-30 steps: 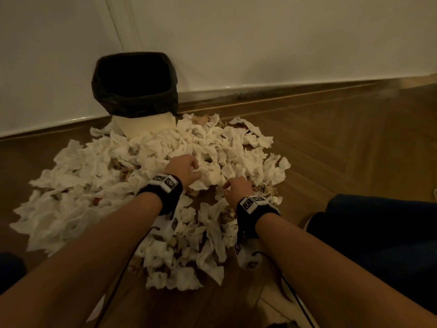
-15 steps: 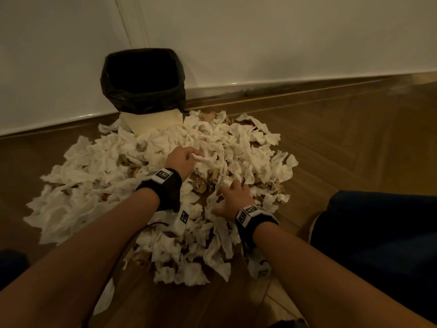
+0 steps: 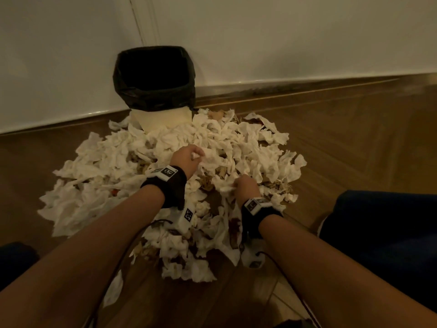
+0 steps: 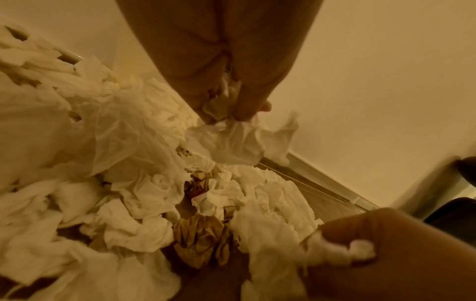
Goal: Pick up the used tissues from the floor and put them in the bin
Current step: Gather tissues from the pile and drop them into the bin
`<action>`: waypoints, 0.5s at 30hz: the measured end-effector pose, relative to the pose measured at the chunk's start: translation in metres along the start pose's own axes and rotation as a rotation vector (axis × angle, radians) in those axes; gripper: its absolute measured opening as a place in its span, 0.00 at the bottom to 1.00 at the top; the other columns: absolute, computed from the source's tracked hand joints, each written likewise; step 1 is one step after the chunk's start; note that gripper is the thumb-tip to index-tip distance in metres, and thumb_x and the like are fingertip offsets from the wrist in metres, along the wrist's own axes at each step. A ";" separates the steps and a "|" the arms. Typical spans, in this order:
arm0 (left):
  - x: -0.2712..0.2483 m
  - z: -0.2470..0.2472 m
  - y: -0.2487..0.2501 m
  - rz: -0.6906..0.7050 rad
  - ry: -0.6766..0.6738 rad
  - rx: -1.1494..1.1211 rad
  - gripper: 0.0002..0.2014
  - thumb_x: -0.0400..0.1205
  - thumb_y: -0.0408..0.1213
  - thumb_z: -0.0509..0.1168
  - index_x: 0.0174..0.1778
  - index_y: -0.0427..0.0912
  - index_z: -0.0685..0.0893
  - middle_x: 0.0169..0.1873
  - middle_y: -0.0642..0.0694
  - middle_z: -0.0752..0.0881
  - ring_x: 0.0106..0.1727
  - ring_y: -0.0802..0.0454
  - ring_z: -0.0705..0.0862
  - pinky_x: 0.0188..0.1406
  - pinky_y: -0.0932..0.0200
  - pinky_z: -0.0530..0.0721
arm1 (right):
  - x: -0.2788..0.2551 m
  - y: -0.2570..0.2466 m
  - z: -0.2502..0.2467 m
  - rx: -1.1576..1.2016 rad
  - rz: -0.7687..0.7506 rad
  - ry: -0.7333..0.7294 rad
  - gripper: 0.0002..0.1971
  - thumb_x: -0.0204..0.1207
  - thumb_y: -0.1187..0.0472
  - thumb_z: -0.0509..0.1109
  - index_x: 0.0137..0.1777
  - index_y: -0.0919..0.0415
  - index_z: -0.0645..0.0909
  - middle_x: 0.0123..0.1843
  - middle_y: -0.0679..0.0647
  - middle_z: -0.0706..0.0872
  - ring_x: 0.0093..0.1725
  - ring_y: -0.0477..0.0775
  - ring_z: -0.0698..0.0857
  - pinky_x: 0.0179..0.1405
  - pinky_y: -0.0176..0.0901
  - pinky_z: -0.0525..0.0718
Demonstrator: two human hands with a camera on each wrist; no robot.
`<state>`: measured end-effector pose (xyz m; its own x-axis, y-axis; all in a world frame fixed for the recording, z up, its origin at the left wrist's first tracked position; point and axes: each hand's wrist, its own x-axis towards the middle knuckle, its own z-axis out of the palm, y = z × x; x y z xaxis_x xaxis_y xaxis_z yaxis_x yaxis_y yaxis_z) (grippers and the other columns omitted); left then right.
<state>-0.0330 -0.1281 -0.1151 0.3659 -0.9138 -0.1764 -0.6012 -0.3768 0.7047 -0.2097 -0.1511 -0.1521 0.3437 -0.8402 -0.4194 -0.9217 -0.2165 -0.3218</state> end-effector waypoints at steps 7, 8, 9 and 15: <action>-0.007 -0.012 0.001 0.039 -0.015 -0.093 0.16 0.84 0.31 0.60 0.68 0.46 0.77 0.65 0.38 0.80 0.59 0.40 0.81 0.52 0.56 0.80 | 0.000 0.019 -0.031 0.530 0.129 0.165 0.10 0.74 0.66 0.70 0.54 0.56 0.81 0.48 0.53 0.83 0.50 0.55 0.83 0.43 0.40 0.78; -0.008 -0.013 0.000 0.043 0.009 -0.100 0.16 0.83 0.32 0.61 0.67 0.47 0.77 0.65 0.39 0.80 0.56 0.41 0.82 0.48 0.57 0.81 | 0.000 0.022 -0.032 0.586 0.133 0.161 0.11 0.74 0.65 0.71 0.55 0.52 0.79 0.45 0.49 0.81 0.45 0.52 0.82 0.38 0.39 0.78; -0.009 -0.014 0.000 0.042 0.032 -0.111 0.15 0.83 0.33 0.61 0.66 0.47 0.77 0.64 0.40 0.81 0.52 0.43 0.82 0.45 0.58 0.81 | -0.002 0.024 -0.034 0.630 0.138 0.145 0.14 0.74 0.64 0.71 0.57 0.50 0.78 0.43 0.47 0.80 0.42 0.49 0.81 0.35 0.39 0.79; -0.008 -0.022 0.000 0.002 0.033 -0.018 0.15 0.83 0.39 0.63 0.65 0.41 0.80 0.62 0.40 0.82 0.62 0.42 0.79 0.56 0.58 0.74 | -0.006 0.027 -0.048 0.763 0.213 0.145 0.05 0.76 0.64 0.71 0.46 0.67 0.83 0.47 0.66 0.87 0.48 0.66 0.86 0.53 0.59 0.86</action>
<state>-0.0206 -0.1181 -0.0986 0.3878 -0.9091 -0.1523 -0.5892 -0.3715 0.7175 -0.2448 -0.1753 -0.1177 0.0997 -0.8928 -0.4393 -0.5698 0.3107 -0.7608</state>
